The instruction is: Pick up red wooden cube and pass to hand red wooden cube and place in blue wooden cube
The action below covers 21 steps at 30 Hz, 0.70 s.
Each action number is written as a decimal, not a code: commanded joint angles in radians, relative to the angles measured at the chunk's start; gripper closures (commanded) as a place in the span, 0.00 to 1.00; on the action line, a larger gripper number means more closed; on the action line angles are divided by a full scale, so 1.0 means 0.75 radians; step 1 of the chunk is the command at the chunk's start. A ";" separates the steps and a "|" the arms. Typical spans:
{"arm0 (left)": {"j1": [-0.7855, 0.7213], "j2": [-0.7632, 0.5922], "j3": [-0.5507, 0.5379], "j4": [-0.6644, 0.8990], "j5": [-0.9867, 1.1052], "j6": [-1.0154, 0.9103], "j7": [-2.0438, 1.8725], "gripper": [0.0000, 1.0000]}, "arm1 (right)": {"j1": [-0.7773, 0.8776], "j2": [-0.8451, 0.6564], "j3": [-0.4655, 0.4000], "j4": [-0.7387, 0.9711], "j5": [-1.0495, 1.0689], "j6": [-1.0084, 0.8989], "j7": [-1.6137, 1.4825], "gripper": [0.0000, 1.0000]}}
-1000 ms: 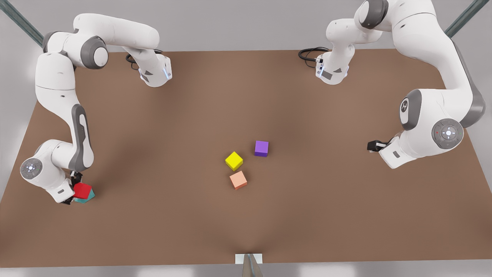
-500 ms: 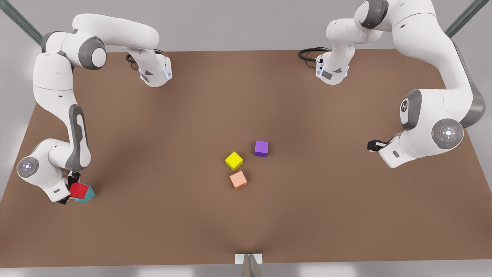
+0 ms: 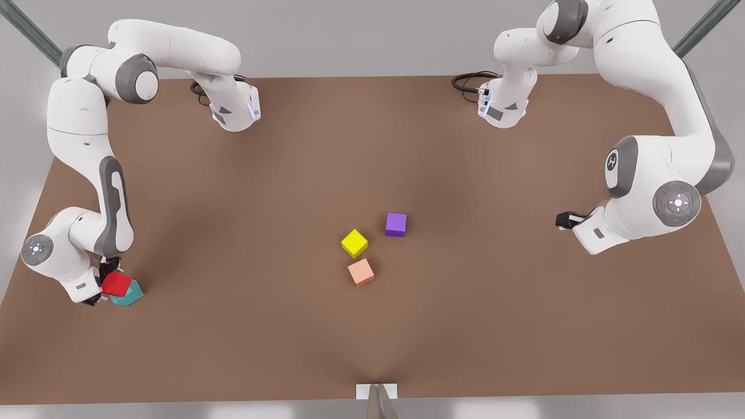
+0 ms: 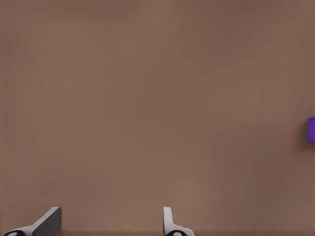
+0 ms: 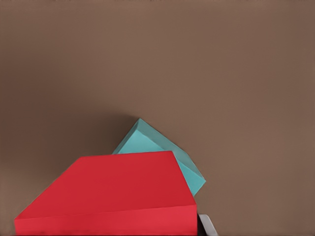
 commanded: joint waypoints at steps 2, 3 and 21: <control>0.000 -0.002 0.000 0.001 0.001 -0.001 0.011 0.00 | 0.004 -0.002 0.003 0.008 0.021 -0.015 0.020 0.00; 0.000 -0.002 0.000 0.001 0.001 -0.001 0.011 0.00 | 0.004 -0.008 0.006 0.008 0.029 -0.025 0.022 0.00; 0.000 0.002 0.000 0.001 0.001 -0.006 0.011 0.00 | 0.283 -0.321 0.003 0.252 0.242 -1.203 2.323 0.00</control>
